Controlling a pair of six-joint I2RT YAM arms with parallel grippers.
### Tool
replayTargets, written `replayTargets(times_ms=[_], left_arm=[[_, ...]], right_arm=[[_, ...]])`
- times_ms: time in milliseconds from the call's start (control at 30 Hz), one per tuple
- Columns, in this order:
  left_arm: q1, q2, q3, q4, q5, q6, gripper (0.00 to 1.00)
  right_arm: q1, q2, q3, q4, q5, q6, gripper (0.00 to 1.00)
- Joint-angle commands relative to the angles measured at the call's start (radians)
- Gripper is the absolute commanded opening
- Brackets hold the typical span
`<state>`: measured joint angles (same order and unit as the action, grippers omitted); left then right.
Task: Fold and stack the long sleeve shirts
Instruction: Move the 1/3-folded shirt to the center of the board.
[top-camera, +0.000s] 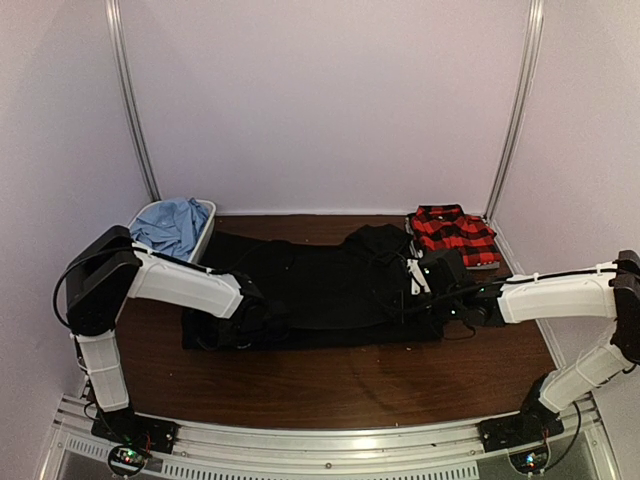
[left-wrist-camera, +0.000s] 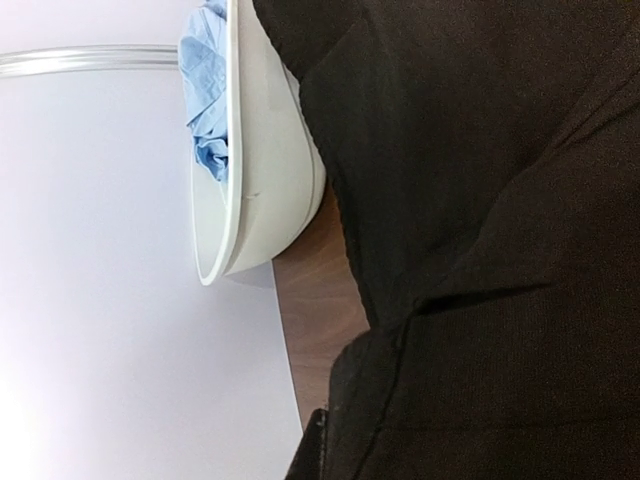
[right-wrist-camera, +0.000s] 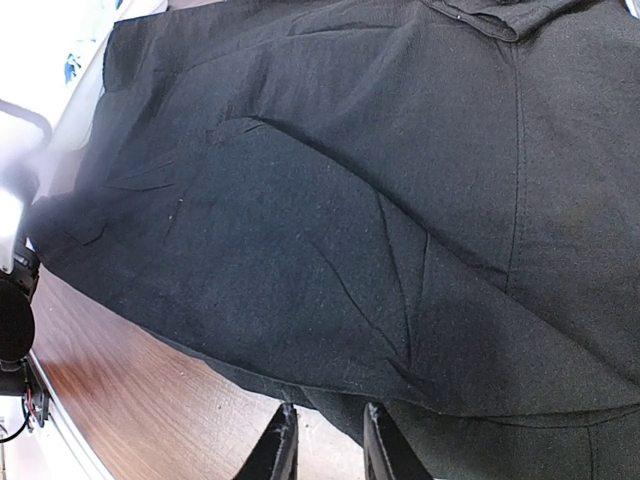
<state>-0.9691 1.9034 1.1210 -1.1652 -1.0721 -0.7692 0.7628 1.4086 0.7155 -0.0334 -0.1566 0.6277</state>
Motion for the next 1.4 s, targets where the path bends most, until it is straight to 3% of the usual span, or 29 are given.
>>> replayTargets(times_ms=[0, 200, 700, 867, 1033, 1367], left_arm=[[0.002, 0.030, -0.006, 0.028, 0.044, 0.025, 0.04], [-0.018, 0.045, -0.013, 0.040, 0.153, 0.035, 0.28], [-0.122, -0.059, -0.008, 0.006, 0.370, 0.023, 0.65], [-0.147, -0.133, -0.014, 0.063, 0.442, 0.059, 0.69], [-0.140, -0.216, -0.007, 0.277, 0.539, 0.171, 0.73], [0.100, -0.300, -0.106, 0.694, 0.787, 0.290, 0.73]], right_arm=[[0.003, 0.012, 0.002, 0.009, 0.005, -0.002, 0.24], [0.004, 0.020, 0.012, 0.003, 0.006, -0.007, 0.24], [-0.007, -0.006, 0.089, -0.136, 0.142, -0.077, 0.24], [-0.031, -0.013, 0.094, -0.145, 0.146, -0.092, 0.24], [-0.082, 0.005, 0.094, -0.135, 0.128, -0.111, 0.24], [-0.100, 0.148, 0.116, -0.106, 0.042, -0.143, 0.24]])
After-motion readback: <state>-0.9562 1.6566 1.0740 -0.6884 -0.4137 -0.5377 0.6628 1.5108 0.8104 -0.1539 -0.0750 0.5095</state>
